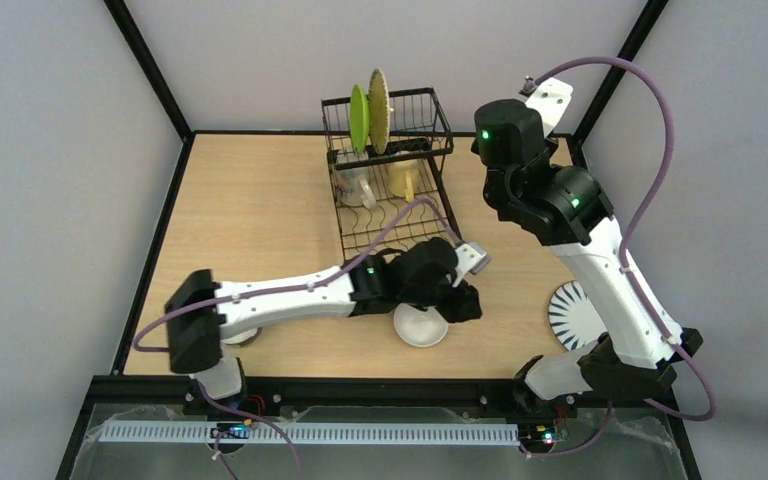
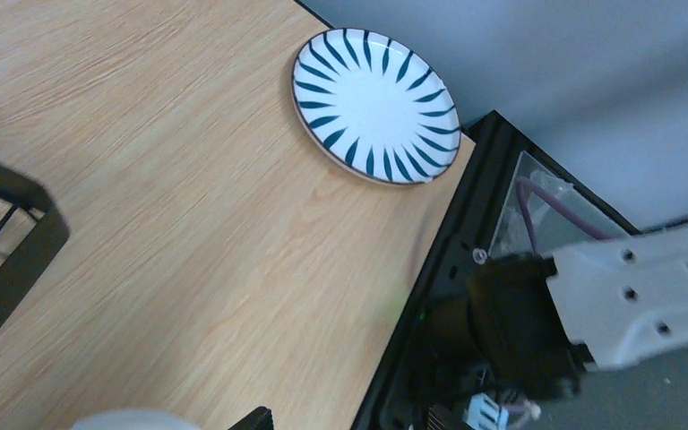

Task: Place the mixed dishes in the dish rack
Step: Move the plate to the center of the board.

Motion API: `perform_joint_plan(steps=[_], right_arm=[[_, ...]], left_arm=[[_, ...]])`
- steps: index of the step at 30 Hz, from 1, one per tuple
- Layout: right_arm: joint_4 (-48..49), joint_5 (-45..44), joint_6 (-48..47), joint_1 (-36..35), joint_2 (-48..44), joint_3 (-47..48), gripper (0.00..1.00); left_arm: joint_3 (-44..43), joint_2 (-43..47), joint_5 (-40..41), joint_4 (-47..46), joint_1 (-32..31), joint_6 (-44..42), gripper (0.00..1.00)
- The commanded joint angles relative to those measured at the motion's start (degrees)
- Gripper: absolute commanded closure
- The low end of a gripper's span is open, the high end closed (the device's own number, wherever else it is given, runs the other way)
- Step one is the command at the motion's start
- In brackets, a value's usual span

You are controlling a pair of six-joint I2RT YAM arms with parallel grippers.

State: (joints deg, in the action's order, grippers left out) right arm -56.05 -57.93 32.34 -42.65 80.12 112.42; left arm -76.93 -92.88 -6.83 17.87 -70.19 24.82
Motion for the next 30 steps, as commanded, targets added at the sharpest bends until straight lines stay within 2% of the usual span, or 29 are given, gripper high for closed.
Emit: perform_joint_plan(steps=[1,9,17,30], right_arm=[[-0.36,5.57,-3.18,0.11,-1.52,1.95,0.10],[-1.01,16.98,-5.45,0.11,-2.49,4.09,0.01],[-4.81,23.52,-8.41,0.11,-1.96,6.66,0.00],[-5.39,29.35,-10.39,0.11,-1.27,4.51,0.00]], left_arm=[[-5.92,-7.95,-0.13,-3.94,-1.36,0.05,0.01],[-17.50,-21.65,-1.64,-7.00,-2.27,0.27,0.01],[-31.01,-34.49,-2.94,-5.64,-2.00,-1.34,0.01],[-43.57,-47.39,-2.26,-7.17,0.06,1.83,0.01]])
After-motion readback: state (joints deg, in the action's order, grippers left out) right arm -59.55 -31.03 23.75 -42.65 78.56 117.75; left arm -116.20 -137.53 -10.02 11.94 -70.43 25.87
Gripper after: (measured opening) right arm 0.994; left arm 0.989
